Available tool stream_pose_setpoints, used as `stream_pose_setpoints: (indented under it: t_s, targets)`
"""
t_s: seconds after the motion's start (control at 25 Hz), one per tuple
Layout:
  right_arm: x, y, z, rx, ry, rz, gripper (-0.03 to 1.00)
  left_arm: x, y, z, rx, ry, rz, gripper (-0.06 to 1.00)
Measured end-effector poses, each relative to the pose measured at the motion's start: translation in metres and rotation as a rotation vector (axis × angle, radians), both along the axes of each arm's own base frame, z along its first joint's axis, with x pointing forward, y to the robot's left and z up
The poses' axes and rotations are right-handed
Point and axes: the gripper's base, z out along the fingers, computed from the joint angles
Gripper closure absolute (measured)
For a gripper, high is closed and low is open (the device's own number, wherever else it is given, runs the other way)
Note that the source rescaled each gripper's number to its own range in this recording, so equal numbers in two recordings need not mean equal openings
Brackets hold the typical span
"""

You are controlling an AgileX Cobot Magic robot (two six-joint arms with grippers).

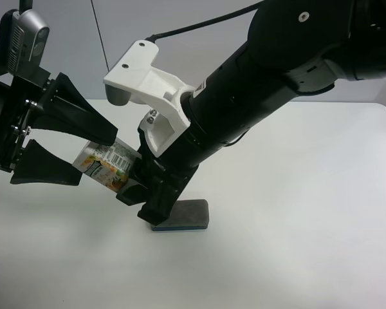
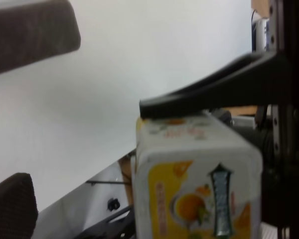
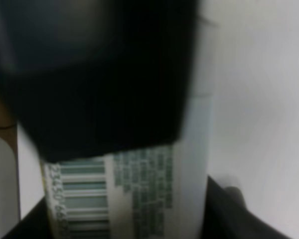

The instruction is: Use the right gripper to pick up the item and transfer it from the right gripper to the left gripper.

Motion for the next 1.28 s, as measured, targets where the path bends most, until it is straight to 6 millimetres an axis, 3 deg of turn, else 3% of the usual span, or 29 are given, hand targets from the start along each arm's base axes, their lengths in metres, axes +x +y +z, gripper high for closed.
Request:
stream_pose_setpoints:
  t_s: [0.24,0.48,0.96,1.12,1.28]
  targets:
    - [0.0002,0.0001,0.0001,0.002,-0.001,-0.002,0.96,-0.0007,0.0011,-0.0015,0.022,-0.002,-0.012,-0.04]
    - [-0.0006,0.0018,0.0016,0.029,0.022,-0.014,0.96,-0.0008,0.0013,-0.0018,0.027,-0.003,-0.014,0.23]
    - [-0.0028,0.0058,0.0053,0.088,0.035,0.009,0.96,-0.0006,0.0010,-0.0012,0.021,-0.003,-0.012,0.27]
    - [-0.0031,0.0062,0.0057,0.094,0.034,0.014,0.97,-0.0003,0.0004,0.0001,0.010,-0.003,-0.010,0.50]
    - [-0.0036,0.0061,0.0056,0.092,0.037,0.018,0.97,-0.0009,-0.0013,0.0026,-0.019,0.007,-0.012,0.86]
